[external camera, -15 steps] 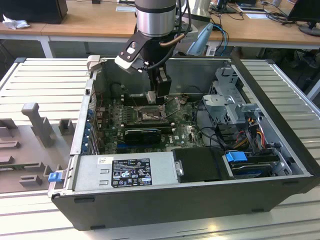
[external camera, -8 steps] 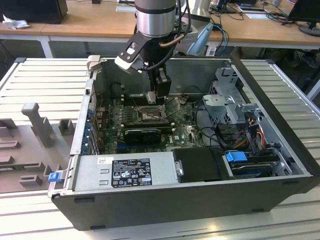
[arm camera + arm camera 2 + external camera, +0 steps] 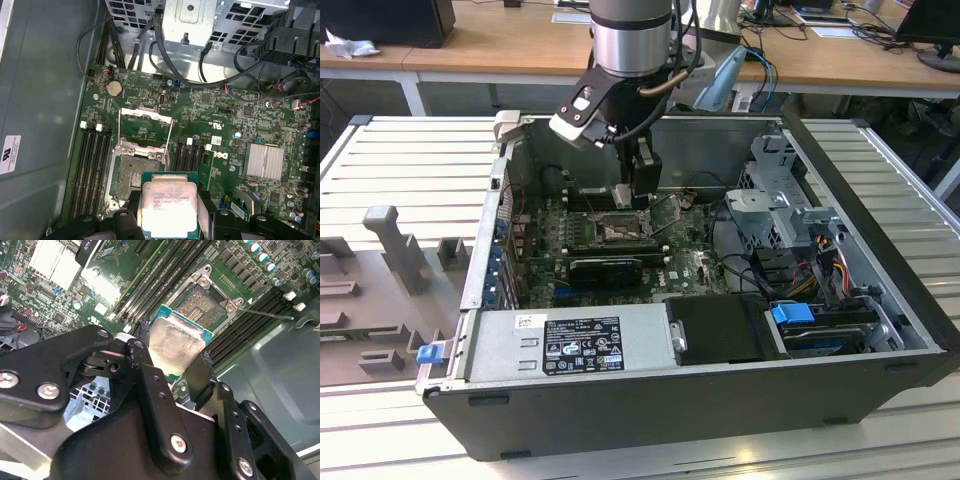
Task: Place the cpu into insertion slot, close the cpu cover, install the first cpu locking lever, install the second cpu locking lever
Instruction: 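Place the cpu into insertion slot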
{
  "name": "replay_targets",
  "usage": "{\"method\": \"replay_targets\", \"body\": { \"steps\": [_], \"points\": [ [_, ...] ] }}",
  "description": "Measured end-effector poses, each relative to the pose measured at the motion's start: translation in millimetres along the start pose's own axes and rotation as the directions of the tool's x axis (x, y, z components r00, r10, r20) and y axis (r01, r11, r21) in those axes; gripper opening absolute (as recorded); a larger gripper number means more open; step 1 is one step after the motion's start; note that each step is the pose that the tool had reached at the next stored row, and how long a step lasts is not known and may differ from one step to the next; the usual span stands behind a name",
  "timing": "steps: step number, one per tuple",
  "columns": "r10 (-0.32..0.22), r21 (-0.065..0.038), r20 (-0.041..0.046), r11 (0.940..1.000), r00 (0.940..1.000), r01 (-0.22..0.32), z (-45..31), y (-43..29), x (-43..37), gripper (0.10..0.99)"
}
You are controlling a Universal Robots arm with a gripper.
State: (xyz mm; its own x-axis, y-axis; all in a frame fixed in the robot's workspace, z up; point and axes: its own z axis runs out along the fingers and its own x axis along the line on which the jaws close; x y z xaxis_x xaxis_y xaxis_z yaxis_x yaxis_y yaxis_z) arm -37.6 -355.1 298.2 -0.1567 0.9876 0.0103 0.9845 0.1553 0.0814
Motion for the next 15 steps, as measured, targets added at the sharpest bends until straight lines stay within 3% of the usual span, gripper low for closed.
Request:
{"method": "replay_targets", "body": {
  "steps": [15],
  "points": [
    [0.030,0.000,0.0025,0.9995,0.9995,-0.030,6.2,-0.5,-0.1,0.529]
  ]
}}
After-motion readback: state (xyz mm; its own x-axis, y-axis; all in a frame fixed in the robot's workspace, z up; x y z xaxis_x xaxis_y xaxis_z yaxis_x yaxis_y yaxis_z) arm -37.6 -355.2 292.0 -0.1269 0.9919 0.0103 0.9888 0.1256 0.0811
